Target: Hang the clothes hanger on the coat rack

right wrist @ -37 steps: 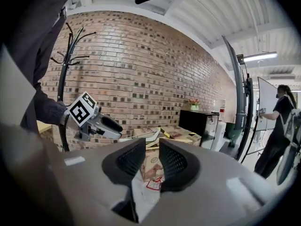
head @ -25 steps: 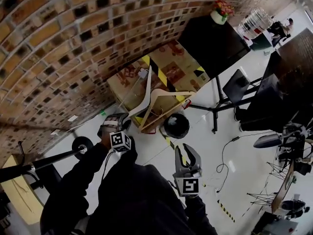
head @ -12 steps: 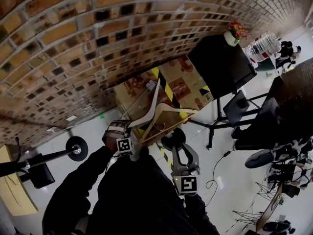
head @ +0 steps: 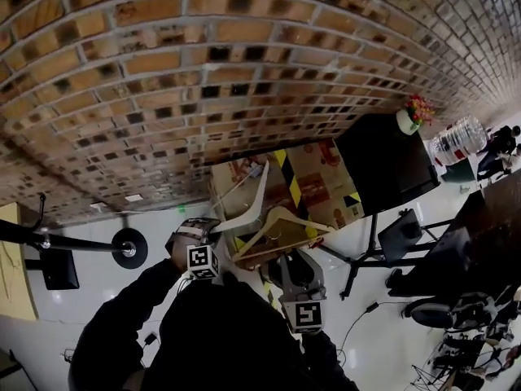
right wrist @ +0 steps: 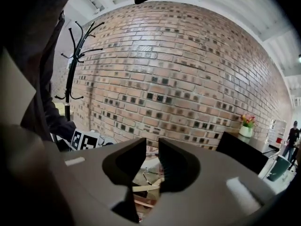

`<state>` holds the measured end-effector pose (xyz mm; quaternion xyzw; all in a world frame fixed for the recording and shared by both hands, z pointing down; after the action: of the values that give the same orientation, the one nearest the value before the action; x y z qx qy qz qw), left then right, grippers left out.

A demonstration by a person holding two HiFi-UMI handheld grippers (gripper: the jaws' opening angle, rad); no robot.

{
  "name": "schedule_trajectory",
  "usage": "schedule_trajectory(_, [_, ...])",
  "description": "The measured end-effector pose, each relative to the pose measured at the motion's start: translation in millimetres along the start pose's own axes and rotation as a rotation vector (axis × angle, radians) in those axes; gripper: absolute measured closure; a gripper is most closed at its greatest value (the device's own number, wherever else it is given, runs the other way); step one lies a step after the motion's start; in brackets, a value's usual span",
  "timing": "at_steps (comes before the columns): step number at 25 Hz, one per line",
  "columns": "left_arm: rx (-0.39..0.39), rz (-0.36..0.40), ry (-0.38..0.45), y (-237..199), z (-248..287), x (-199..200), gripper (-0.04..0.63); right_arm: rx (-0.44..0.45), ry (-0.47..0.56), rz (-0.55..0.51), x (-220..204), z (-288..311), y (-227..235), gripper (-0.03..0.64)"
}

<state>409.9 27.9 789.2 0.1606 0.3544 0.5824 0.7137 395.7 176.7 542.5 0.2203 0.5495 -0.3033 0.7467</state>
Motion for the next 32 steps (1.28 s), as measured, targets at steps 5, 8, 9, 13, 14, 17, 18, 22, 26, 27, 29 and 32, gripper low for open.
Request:
schedule_trajectory(5, [-0.03, -0.228, 0.031, -17, -30, 18, 0.477, 0.063, 0.025, 0.016, 6, -4, 21, 0.532])
schedule_trajectory(8, [-0.027, -0.339, 0.048, -26, -46, 24, 0.479, 0.097, 0.055, 0.015, 10, -6, 37, 0.537])
schedule_trajectory(9, [-0.024, -0.385, 0.057, -31, -54, 28, 0.479, 0.11, 0.064, 0.013, 10, -6, 41, 0.537])
schedule_trajectory(13, [-0.01, -0.585, 0.096, -43, -94, 40, 0.479, 0.184, 0.08, -0.001, 7, -4, 53, 0.537])
schedule_trajectory(14, [-0.002, -0.625, 0.104, -45, -104, 42, 0.479, 0.206, 0.078, -0.004, 5, -1, 54, 0.537])
schedule_trajectory(17, [0.032, -0.721, 0.121, -52, -137, 47, 0.479, 0.288, 0.078, -0.037, 3, 18, 51, 0.537])
schedule_trajectory(18, [0.048, -0.739, 0.119, -53, -150, 47, 0.479, 0.324, 0.088, -0.053, 5, 26, 46, 0.537])
schedule_trajectory(22, [0.124, -0.808, 0.101, -57, -204, 45, 0.48, 0.48, 0.149, -0.102, 27, 59, 9, 0.537])
schedule_trajectory(26, [0.202, -0.948, 0.089, -44, -250, 33, 0.48, 0.622, 0.179, -0.162, 44, 86, -38, 0.536])
schedule_trajectory(27, [0.223, -0.979, 0.082, -39, -262, 30, 0.48, 0.656, 0.185, -0.184, 47, 92, -52, 0.532])
schedule_trajectory(29, [0.269, -1.043, 0.071, -29, -286, 24, 0.48, 0.739, 0.203, -0.254, 52, 101, -86, 0.521])
schedule_trajectory(32, [0.346, -1.151, 0.084, -12, -325, 18, 0.48, 0.854, 0.225, -0.428, 52, 108, -148, 0.483])
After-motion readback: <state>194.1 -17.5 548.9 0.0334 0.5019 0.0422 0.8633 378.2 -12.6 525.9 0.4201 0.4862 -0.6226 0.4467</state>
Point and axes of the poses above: the fingertips, and each gripper's own axes: z forward along the fingers, y to its right, x out of its top, the point moved 1 cm from there along -z, backward along the fingers, and after that the axes turned 15 degrees about z, right-handed, at the moved point
